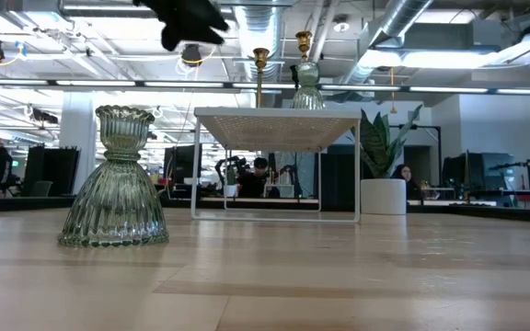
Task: Pick & Place candle stick holders
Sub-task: Put the transparent glass candle holder aligned with the other transparent glass candle holder on the shelf
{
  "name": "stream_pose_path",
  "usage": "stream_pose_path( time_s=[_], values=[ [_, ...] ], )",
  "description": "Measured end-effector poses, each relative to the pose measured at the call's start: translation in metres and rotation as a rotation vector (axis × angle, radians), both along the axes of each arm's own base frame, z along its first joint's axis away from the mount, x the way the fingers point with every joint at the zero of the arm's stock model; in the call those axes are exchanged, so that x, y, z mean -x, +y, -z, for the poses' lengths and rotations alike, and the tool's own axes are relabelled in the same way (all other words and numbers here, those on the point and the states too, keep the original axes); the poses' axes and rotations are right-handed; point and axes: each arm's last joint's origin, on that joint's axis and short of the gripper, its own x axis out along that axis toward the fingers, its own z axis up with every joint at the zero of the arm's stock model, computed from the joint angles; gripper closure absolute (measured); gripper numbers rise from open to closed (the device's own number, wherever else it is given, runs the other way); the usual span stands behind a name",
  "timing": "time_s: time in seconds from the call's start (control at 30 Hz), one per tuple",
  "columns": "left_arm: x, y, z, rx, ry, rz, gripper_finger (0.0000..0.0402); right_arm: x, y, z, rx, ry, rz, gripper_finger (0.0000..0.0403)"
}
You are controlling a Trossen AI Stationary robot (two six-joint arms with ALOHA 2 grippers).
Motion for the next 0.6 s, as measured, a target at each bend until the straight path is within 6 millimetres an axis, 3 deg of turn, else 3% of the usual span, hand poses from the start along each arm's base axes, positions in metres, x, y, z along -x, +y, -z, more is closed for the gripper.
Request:
stream_pose_path(
  time_s=[0.3,0.47,0.6],
  values=[
    [0.035,-0.037,-0.006,0.008,0.032,0.257,0.0328,0.0,0.0,-0.001,-0.003,-0.009,0.0,0.0403],
    [0.051,-0.053,0.009,0.008,0.046,0.367,0.0389,-0.001,0.0,-0.003,-0.01,-0.027,-0.002,0.0403],
    [0.066,-0.06,0.026,0.04,0.042,0.415,0.0396,-0.001,0.001,-0.005,-0.017,-0.048,-0.004,0.0403]
  ],
)
